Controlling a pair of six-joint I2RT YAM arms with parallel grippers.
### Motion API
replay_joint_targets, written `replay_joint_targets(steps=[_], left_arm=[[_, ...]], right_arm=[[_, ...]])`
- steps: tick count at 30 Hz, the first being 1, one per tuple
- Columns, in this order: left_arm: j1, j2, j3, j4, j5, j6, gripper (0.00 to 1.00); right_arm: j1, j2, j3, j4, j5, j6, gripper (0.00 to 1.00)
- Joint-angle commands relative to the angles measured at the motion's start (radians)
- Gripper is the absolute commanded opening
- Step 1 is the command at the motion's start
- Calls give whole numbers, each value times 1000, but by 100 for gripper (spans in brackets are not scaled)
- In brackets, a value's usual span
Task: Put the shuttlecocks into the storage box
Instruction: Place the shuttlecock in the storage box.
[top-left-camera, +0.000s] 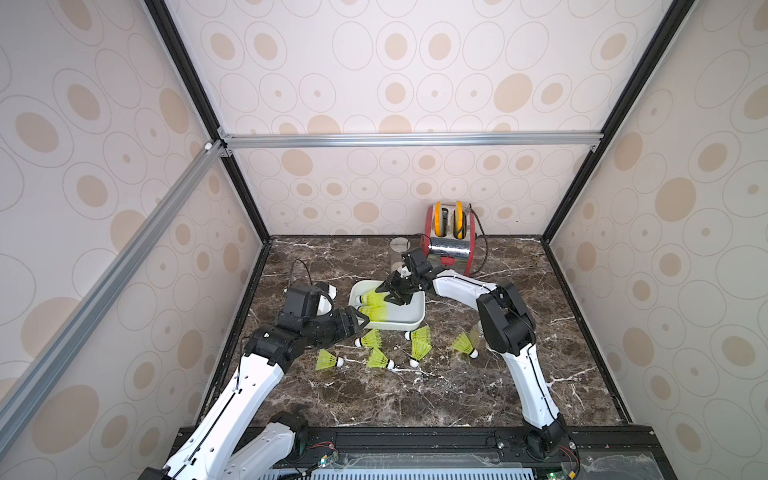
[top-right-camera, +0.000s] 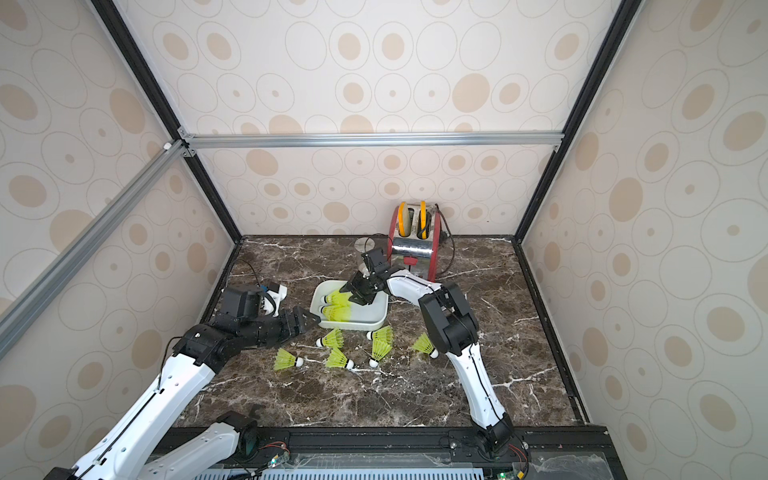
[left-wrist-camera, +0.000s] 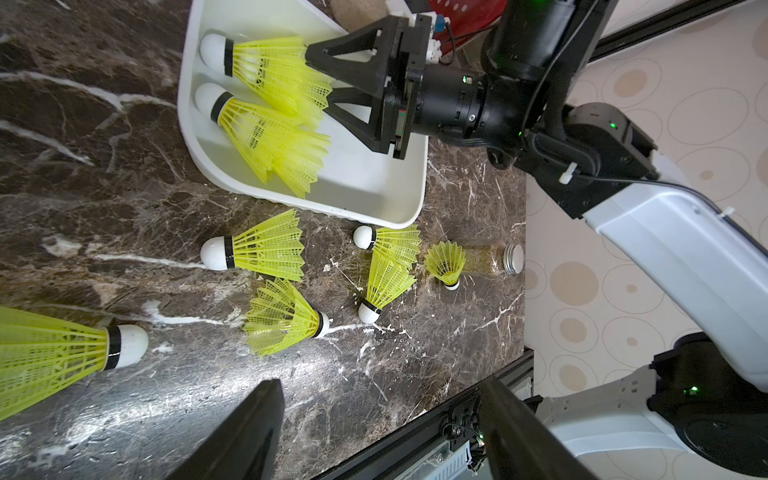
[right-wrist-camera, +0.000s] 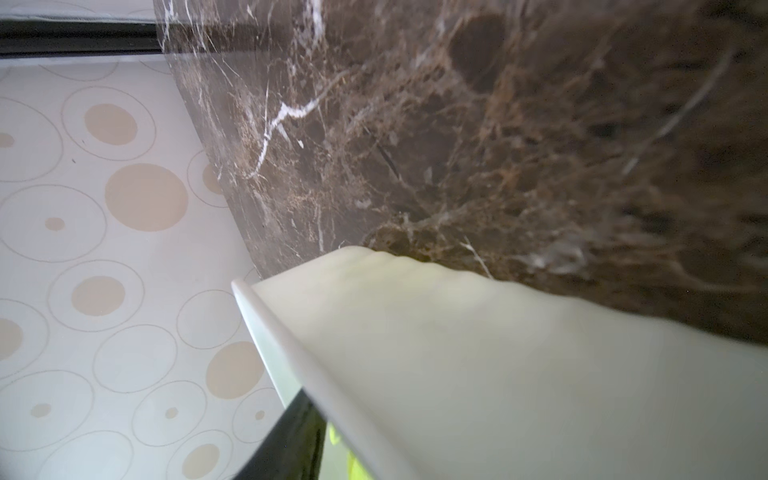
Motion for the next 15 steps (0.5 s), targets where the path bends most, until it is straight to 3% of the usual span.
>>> replay_joint_targets(steps=[1,15], left_arm=[[-3,-14,28,-16,-7,19,77],[-4,-56,16,-50,-8,24,78]], right_arm=[[0,-107,-20,-67,56,-59,53],[-4,-355,-115,-273,190,-260,58]])
